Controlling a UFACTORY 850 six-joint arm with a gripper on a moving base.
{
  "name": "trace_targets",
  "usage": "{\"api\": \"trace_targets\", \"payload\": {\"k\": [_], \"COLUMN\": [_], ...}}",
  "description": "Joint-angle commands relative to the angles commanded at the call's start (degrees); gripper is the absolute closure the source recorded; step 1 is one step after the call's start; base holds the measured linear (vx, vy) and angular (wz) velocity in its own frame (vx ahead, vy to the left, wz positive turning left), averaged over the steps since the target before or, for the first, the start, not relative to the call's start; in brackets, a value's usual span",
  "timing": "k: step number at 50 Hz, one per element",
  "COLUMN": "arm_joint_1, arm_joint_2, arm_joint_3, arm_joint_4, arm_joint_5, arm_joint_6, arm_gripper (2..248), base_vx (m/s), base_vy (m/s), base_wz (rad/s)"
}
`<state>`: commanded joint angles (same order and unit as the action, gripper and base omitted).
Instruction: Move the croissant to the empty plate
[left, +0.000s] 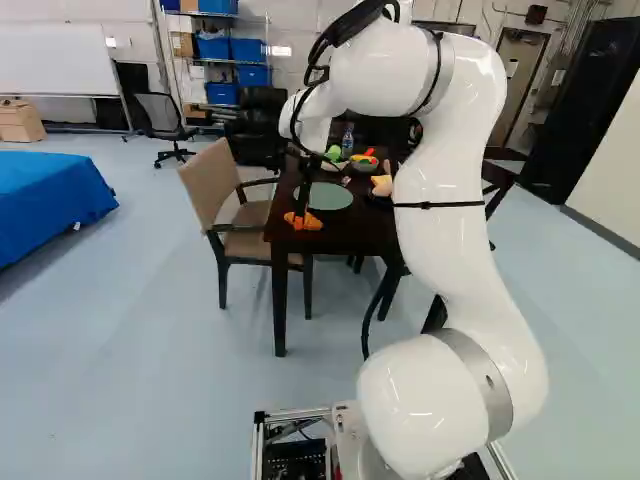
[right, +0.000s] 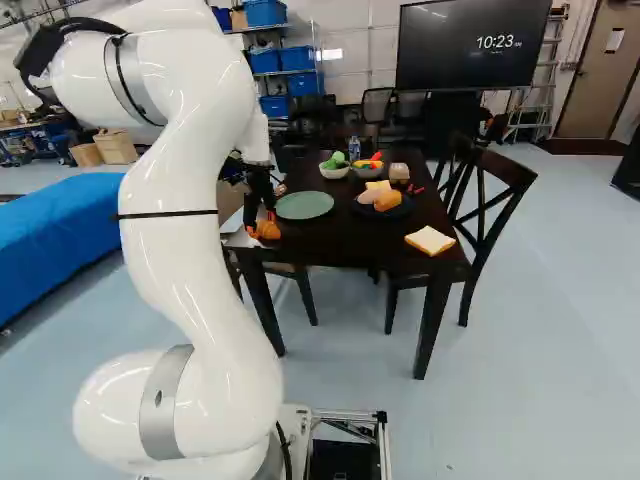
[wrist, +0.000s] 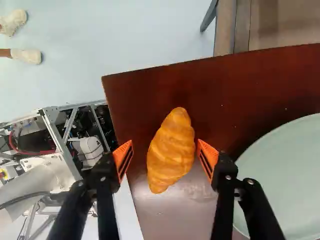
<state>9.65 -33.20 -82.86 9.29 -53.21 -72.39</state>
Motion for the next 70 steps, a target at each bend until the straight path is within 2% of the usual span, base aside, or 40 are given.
{"api": "trace_targets", "payload": {"k": [4,5,10,11,15,16,20,21,25,26,31,32,36,37,70], "arm_joint_1": [0.00,0.00,0.00,0.00,0.00,0.00,0.00,0.00,0.00,0.00,0.00,0.00,0.00,0.00,0.00], "arm_joint_2": [0.00,0.00,0.00,0.00,0.00,0.00,0.00,0.00,0.00,0.00,0.00,0.00,0.00,0.00,0.31], "arm_joint_3": [0.00,0.00,0.00,0.00,0.00,0.00,0.00,0.00,0.00,0.00,0.00,0.00,0.00,0.00,0.09], "arm_joint_4": [0.00,0.00,0.00,0.00,0.00,0.00,0.00,0.00,0.00,0.00,0.00,0.00,0.00,0.00,0.00], "arm_joint_5": [0.00,0.00,0.00,0.00,0.00,0.00,0.00,0.00,0.00,0.00,0.00,0.00,0.00,0.00,0.00], "arm_joint_6": [0.00,0.00,0.00,0.00,0.00,0.00,0.00,0.00,0.00,0.00,0.00,0.00,0.00,0.00,0.00], "arm_gripper": [69,81,81,93,93,105,105,117,117,128,128,136,136,143,143], "base_vx": [0.000,0.000,0.000,0.000,0.000,0.000,0.000,0.000,0.000,0.000,0.000,0.000,0.000,0.000,0.000], "base_vy": [0.000,0.000,0.000,0.000,0.000,0.000,0.000,0.000,0.000,0.000,0.000,0.000,0.000,0.000,0.000], "base_wz": [0.000,0.000,0.000,0.000,0.000,0.000,0.000,0.000,0.000,0.000,0.000,0.000,0.000,0.000,0.000]}}
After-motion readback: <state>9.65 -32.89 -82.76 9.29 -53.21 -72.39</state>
